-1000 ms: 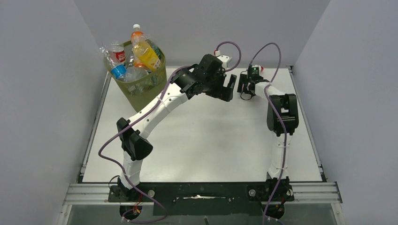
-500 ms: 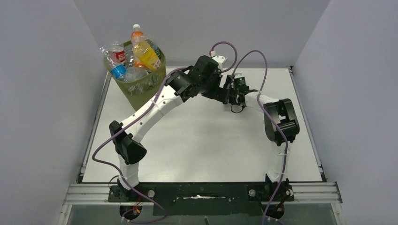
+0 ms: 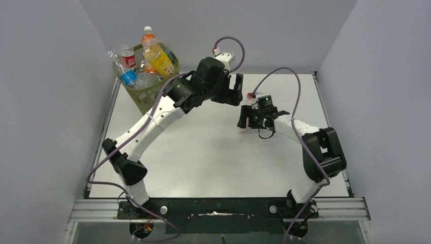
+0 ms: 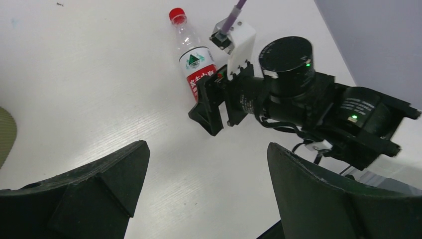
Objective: Put the plastic bottles in the bin
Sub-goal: Pick up the plastic bottle at the center of the board.
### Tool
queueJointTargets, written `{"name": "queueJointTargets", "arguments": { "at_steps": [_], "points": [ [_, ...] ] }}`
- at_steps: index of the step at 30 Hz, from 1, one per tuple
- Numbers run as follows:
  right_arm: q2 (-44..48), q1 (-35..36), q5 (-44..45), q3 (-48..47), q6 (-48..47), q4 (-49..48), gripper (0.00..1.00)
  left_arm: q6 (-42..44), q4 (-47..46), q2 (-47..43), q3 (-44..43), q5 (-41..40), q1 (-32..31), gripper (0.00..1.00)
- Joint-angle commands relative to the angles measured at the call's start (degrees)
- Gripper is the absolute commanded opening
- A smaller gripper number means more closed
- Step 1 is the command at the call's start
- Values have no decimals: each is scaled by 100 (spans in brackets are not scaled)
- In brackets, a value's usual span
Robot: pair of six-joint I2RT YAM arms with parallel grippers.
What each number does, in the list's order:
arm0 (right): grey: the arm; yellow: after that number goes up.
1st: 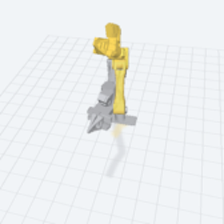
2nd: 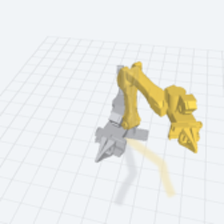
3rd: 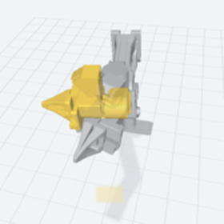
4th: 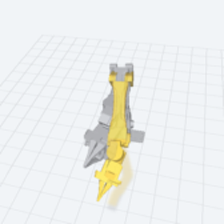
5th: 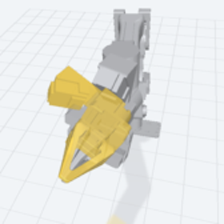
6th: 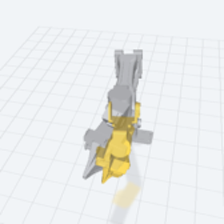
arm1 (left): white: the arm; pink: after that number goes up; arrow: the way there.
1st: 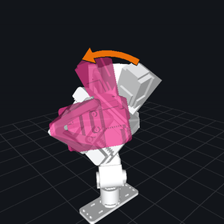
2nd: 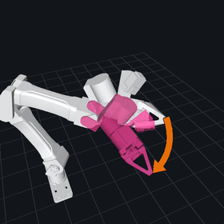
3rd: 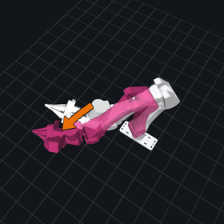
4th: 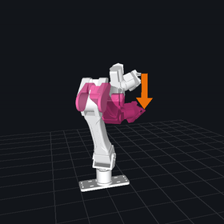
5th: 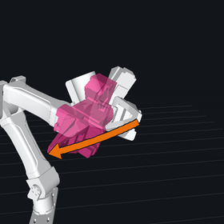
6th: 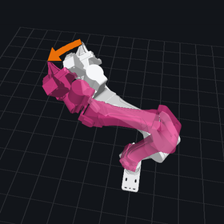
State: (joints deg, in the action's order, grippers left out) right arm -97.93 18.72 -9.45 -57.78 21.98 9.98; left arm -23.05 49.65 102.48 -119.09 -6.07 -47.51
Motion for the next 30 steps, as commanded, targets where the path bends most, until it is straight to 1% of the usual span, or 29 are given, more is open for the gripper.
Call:
{"name": "queueJointTargets", "arguments": {
  "at_steps": [1,8,11,15,20,26,30],
  "points": [
    [914,191,-335,152,156,-103,54,-350,-639,-677,490,-118,101,90],
    [2046,722,-298,429,192,2,54,-841,-1554,-1492,2054,447,479,90],
    [2467,1037,-334,539,128,-2,54,-1023,-1901,-1805,2454,666,682,90],
    [2926,1388,-513,592,103,-89,54,-1127,-2170,-2086,2725,698,749,90],
    [3230,1859,-539,520,106,-182,54,-1323,-2624,-2346,3091,833,778,90],
    [3335,2411,-215,341,141,-346,55,-1367,-2583,-2440,3289,715,785,90],
    [3279,2839,246,152,105,-366,55,-1376,-2556,-2549,3486,683,846,90]
  ]
}}
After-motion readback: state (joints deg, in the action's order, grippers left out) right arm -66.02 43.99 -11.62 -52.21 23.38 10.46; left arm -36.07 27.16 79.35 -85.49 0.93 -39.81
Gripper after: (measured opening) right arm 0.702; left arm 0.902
